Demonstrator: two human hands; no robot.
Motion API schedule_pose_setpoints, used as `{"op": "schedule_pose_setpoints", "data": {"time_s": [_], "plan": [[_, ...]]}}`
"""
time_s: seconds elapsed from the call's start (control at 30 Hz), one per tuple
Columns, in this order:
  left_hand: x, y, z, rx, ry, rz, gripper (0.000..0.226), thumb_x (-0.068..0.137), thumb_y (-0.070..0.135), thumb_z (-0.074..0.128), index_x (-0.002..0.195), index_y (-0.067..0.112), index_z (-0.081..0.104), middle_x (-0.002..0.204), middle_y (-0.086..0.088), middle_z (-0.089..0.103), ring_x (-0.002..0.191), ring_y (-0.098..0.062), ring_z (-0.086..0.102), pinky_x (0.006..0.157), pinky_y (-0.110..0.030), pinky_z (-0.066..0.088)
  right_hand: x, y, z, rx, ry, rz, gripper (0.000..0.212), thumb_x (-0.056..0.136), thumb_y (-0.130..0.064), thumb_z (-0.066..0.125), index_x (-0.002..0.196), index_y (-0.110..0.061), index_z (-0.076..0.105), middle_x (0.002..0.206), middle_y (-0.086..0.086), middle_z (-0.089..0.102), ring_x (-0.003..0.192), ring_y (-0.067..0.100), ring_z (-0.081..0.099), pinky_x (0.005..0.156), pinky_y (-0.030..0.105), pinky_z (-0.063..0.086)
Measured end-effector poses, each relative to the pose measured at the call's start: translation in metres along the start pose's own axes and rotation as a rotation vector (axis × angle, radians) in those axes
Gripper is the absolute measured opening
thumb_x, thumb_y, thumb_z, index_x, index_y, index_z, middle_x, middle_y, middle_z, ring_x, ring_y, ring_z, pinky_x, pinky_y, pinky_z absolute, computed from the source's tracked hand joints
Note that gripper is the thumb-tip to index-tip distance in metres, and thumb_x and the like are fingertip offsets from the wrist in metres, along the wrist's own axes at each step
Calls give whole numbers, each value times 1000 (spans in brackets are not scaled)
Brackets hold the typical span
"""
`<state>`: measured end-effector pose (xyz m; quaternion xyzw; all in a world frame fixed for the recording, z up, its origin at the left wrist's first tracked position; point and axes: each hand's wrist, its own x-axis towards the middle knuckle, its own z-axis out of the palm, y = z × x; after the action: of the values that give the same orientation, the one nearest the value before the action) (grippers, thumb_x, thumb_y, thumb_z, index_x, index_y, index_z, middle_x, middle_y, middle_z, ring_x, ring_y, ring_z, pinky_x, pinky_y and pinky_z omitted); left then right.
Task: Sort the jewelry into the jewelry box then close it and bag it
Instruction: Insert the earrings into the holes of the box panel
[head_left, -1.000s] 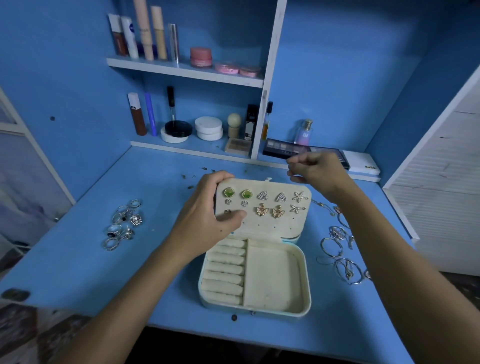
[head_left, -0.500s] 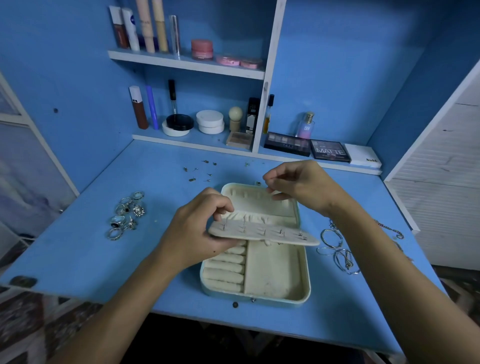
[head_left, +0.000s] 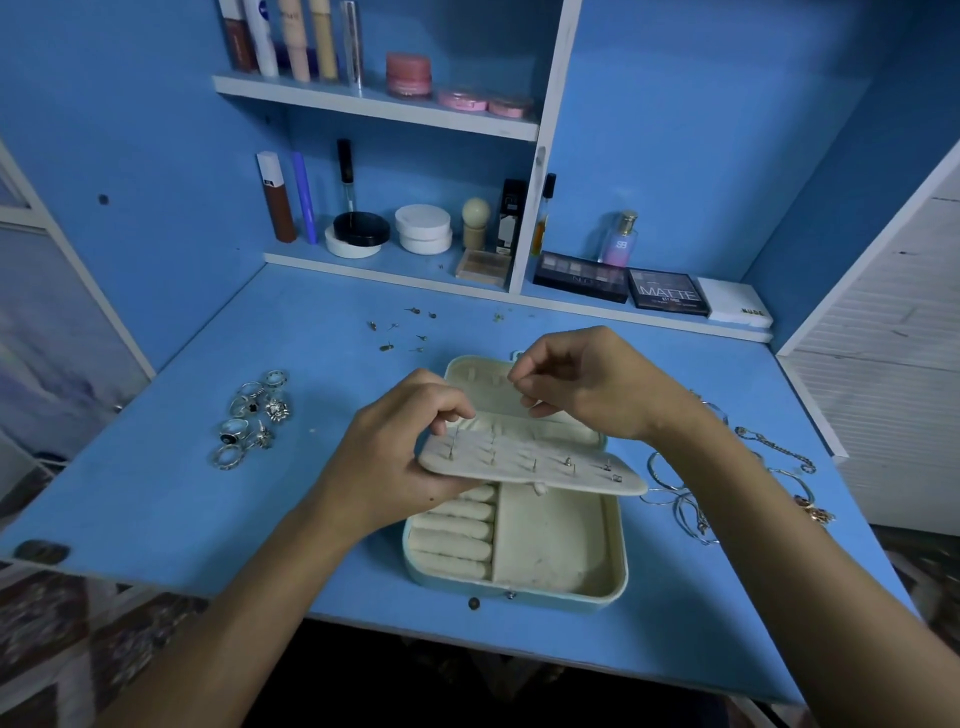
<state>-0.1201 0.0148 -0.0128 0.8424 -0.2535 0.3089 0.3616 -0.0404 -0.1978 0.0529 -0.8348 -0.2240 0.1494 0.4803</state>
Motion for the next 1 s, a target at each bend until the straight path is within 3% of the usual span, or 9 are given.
{"op": "schedule_pose_setpoints", "data": {"time_s": [0.1,0.3,0.47,0.63,0.83,1.0], "plan": [[0,1,0,-11,11,4,41,74,36,77,103,20,53,98,21,42,71,-12,52,71,-7,33,-2,-6,0,-50,-29,6,15,95,-8,65,89,-15,76,84,7,74,78,16,73,76,22,59],[1,0,0,-1,13,14,43,74,37,78,103,19,52,99,21,41,71,-11,50,72,-6,33,-7,-17,1,-160,-147,0,18,91,-4,68,88,-19,78,83,0,74,81,17,72,83,32,60],[0,0,0,-4,18,16,43,74,36,78,104,19,53,98,21,41,71,-11,51,71,-6,32,-9,-26,2,-212,-201,-26,19,88,2,67,92,-15,76,82,3,74,72,11,68,68,17,52],[0,0,2,2,35,19,43,71,29,80,103,17,54,98,21,40,72,-11,51,72,-6,32,-6,-24,2,-227,-227,-47,19,87,-2,68,94,-19,74,87,4,74,84,22,70,83,32,59],[0,-1,1,9,26,19,44,71,31,80,104,17,54,99,18,43,72,-11,52,71,-5,32,-5,-20,5,-187,-224,-17,19,96,-4,62,90,-17,74,87,4,71,80,13,70,75,22,58],[0,-1,2,7,28,20,44,71,32,79,104,17,53,99,18,44,72,-10,51,71,-5,32,-6,-22,5,-187,-230,-18,16,94,-4,64,91,-15,74,85,3,72,77,12,71,75,24,59]]}}
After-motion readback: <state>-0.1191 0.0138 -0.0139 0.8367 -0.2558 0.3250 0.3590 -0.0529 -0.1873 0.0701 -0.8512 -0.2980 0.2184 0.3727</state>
